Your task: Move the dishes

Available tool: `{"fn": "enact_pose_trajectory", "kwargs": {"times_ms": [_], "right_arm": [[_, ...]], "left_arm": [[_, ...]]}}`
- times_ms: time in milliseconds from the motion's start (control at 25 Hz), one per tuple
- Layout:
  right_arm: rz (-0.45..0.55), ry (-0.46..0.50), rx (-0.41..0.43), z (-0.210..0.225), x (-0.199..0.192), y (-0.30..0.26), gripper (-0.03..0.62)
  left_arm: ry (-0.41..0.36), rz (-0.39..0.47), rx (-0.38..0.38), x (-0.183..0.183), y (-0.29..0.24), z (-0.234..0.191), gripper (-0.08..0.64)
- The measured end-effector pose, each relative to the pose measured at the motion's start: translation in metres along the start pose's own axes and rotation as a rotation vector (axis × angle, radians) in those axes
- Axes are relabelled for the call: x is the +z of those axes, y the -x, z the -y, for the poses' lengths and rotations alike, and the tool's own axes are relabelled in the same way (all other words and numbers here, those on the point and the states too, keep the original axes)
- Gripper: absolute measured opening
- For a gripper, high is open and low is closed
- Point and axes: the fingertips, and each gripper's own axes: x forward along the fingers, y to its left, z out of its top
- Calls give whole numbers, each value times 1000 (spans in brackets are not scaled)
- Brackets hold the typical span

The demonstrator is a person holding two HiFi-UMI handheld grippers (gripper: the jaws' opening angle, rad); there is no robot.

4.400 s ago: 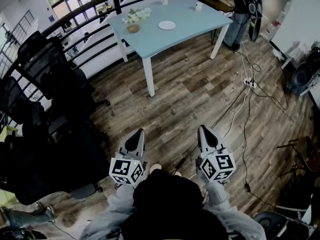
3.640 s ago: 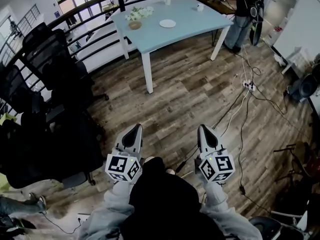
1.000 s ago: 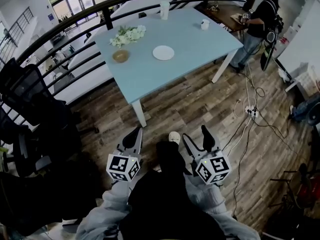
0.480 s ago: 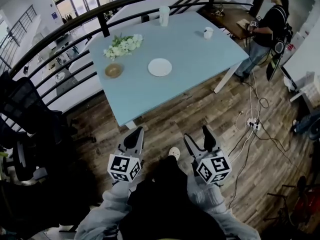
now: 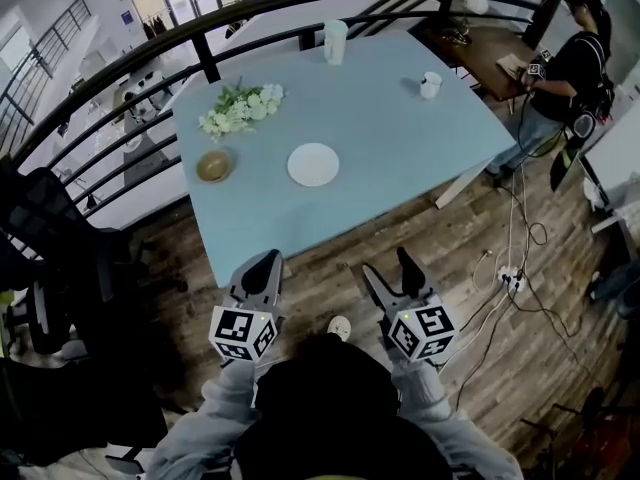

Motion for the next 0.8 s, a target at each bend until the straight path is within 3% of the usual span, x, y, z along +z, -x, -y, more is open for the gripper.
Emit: {"fn": "enact_pose_trajectory", "kwargs": {"times_ms": [280,800], "right_arm": [[-28,-35,77,32,-8,-36,330],[-61,-146,106,63,-12,-76,327]], "left_arm": [[-4,-25,54,-12,-27,0,17],[0,-49,103,-17,-62,-20,17]]}}
